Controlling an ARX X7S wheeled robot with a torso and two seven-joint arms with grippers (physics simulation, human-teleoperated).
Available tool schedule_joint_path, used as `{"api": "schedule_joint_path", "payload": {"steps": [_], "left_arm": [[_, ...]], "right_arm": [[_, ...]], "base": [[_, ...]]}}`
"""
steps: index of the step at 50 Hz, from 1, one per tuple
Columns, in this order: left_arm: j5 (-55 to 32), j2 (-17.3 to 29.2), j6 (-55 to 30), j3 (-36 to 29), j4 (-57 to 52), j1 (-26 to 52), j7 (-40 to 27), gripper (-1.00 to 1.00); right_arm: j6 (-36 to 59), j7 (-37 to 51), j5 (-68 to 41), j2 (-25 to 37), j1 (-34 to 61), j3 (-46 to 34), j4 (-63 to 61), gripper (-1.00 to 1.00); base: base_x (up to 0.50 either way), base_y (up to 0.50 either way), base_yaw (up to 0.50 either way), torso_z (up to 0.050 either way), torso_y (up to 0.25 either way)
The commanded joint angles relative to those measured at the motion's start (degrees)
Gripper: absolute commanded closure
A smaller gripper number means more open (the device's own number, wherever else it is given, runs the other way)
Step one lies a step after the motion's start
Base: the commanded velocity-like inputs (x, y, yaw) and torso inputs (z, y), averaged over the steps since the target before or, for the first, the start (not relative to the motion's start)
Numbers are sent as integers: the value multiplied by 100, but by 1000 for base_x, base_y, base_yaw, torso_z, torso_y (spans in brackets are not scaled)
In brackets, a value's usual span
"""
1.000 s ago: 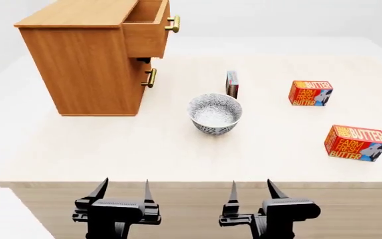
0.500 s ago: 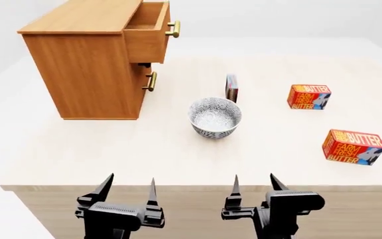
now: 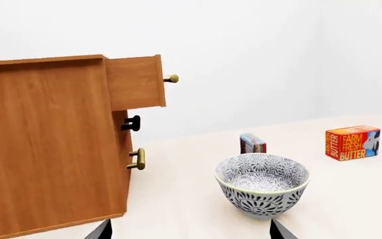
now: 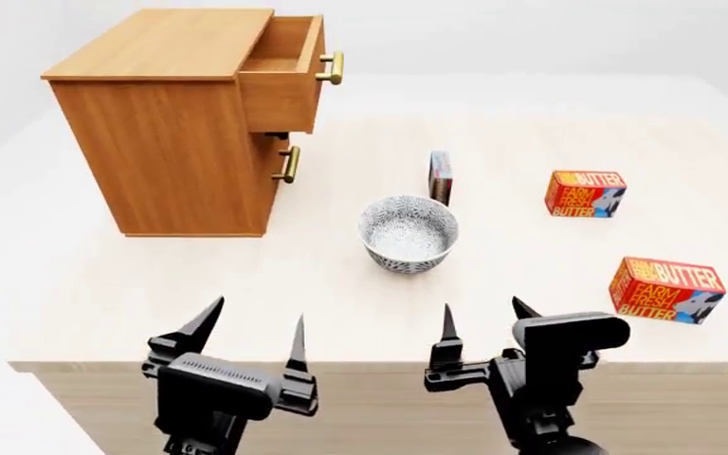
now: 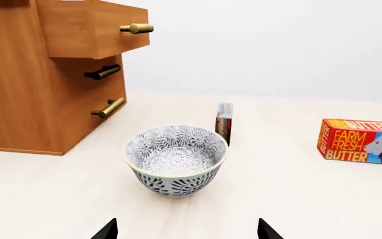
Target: Put the chocolate pudding in the top drawer of the cabinet and close it.
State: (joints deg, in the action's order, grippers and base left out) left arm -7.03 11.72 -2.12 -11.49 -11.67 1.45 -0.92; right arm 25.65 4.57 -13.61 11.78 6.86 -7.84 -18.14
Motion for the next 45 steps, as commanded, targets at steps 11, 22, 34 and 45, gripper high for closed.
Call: {"api": "schedule_joint_path", "payload": {"steps": [11,22,34,45], "left_arm": [[-707,426,-2267,-15,-1507,632,244,-100],[-1130,555,-3550,167,-2238,1252,63,-100],[-1408,768,-4566,229,-2651,2088,36,-100],[-2185,719,-5889,878,-2917,3094,-29,-100]], "right_arm": [[1912,-51,-664,378,855,29,-1239,-100],[2801,20,-989,425,1533,121,-1503,-100],[3670,33,-1366,471,2293,305,-1538,-100],[4122,36,-1629,546,2685,561,-1654,-100]], "base": [[0,0,0,50,10],[0,0,0,17,5],[0,0,0,0,0],[28,0,0,0,0]]}}
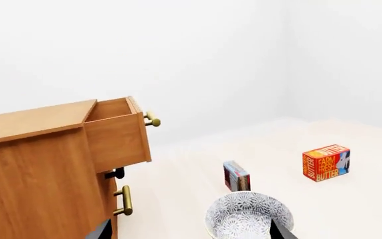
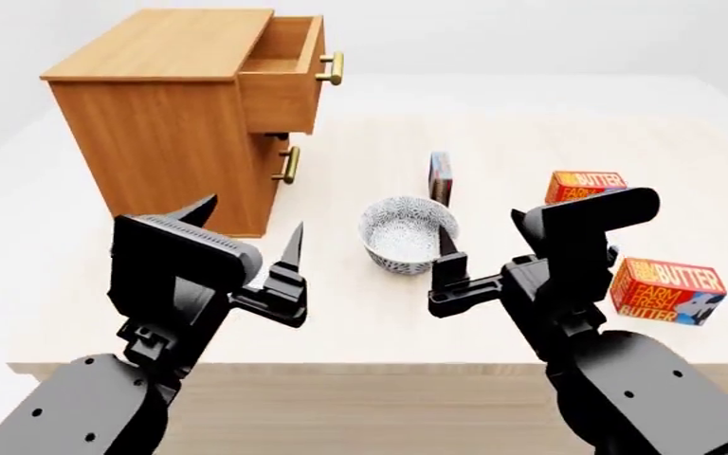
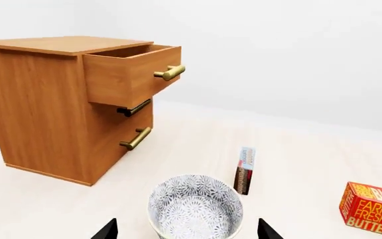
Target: Put the chocolate pudding in the top drawer of the cabinet and close it.
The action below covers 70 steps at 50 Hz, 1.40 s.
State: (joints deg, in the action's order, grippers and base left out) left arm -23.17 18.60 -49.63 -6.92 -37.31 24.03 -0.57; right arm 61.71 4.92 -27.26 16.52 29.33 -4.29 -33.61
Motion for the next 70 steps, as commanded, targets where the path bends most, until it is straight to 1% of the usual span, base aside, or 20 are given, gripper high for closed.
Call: {"api": "schedule_joint_path", "payload": {"steps": [1,5,14,35,42,54,70], "left_arm": [[-609,31,-1210,444,-404,877,-79,-100],[-721,21,-1423,498,-547,1035,-132,-100],[-825,-17,-1620,528,-597,1242,-212,-100],[-946,-3,-1781,490,-741,1346,-326,-100],[-1101,-50,-1984,649,-839,1540,-391,-100],[-1597,-233,-2616,1189,-1150,2096,-564,-100],[-1832,-275,-2775,1296,-1264,2258,-661,-100]], "right_arm": [[529,1,-274,80,458,220,-113,-100],[539,5,-277,116,521,227,-97,-100],[443,9,-255,148,488,192,-60,-100],[286,19,-246,210,418,178,39,-100],[291,27,-288,229,385,199,-32,-100],[346,31,-395,253,369,245,-157,-100],[284,51,-426,283,334,236,-168,-100]], "base": [[113,0,0,0,0],[146,0,0,0,0],[147,0,0,0,0],[148,0,0,0,0],[147,0,0,0,0],[146,0,0,0,0],[148,0,0,0,0]]}}
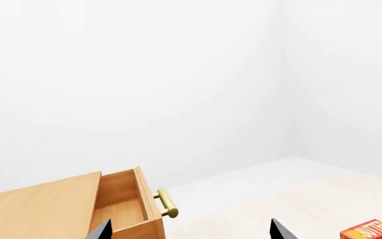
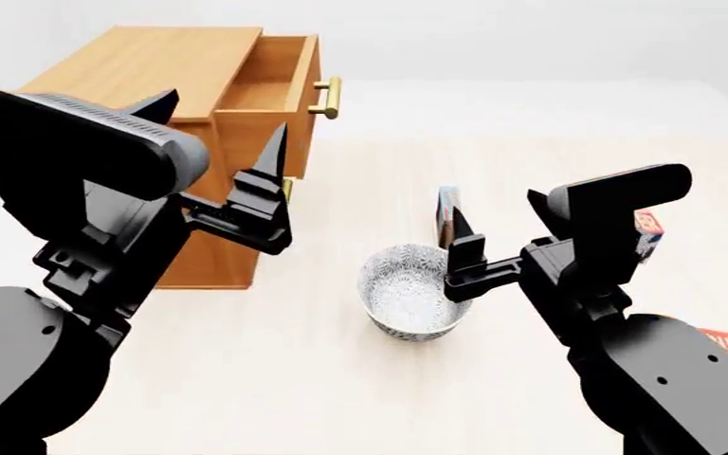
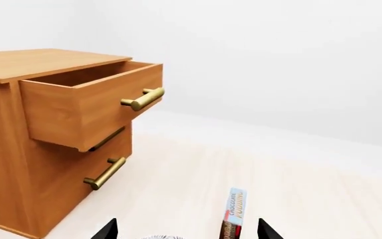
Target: Put the chocolate pudding in the top drawer of the cabinet and close it.
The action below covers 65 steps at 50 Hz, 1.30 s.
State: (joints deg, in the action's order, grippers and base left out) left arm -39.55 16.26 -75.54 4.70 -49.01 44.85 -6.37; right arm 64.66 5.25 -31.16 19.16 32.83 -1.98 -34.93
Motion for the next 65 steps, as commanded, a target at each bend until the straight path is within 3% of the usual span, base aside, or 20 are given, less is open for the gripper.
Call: {"api": "schedule_joint_path", "payload": {"steps": [1,65], "left_arm": [[-197,-36,-186,121,-101,172,-89,-100],[-234,285,249,-403,-47,-18,-291,-100]], "right_arm": [[-12,17,-42,21,-13,4,-38,-100],[-161,127,-135,78,-81,-175,2,-100]], "base": [[145,0,0,0,0],[147,0,0,0,0]]}}
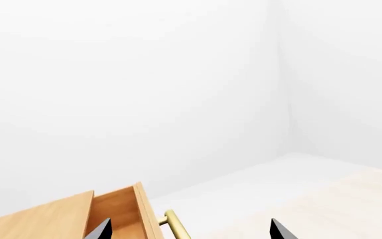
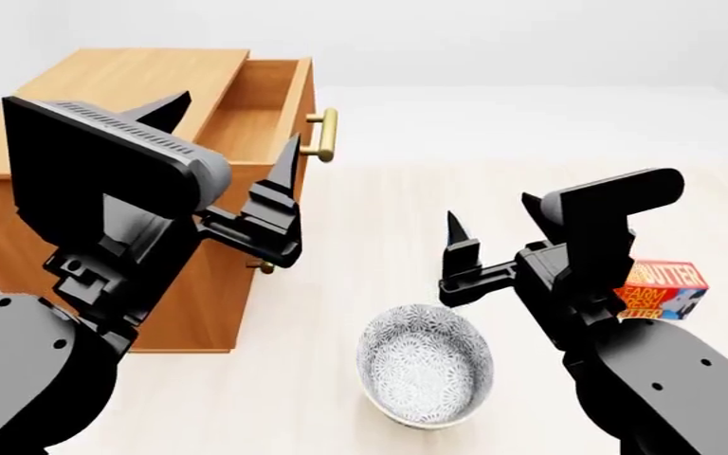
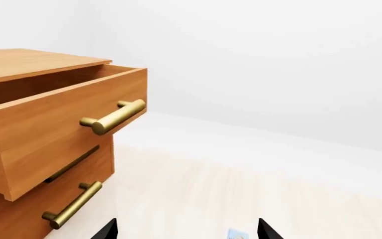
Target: Put the chocolate pudding in the top drawer of the cabinet and close it.
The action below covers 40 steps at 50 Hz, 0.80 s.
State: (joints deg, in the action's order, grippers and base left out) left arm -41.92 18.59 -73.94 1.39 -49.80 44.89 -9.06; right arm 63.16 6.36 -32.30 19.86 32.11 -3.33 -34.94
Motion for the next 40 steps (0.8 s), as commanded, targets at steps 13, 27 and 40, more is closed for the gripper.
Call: {"api": "schedule_joint_path", "payload": {"steps": [13,27,40], "left_arm": [[23,91,205,-205,113,-41,-34,-100],[76,118,303,-367,188,-42,-89,-100],[38,27,261,-420,419,59,-171,-100]], "right_arm": [[-40,19,-41,36,-35,-81,31,-100],[-78,62,-13,93,-62,-139,17,-100],[-98,122,-54,61,-77,-118,-3,-100]], "base": [[127,0,0,0,0],[24,0,0,0,0],[87,0,0,0,1]]}}
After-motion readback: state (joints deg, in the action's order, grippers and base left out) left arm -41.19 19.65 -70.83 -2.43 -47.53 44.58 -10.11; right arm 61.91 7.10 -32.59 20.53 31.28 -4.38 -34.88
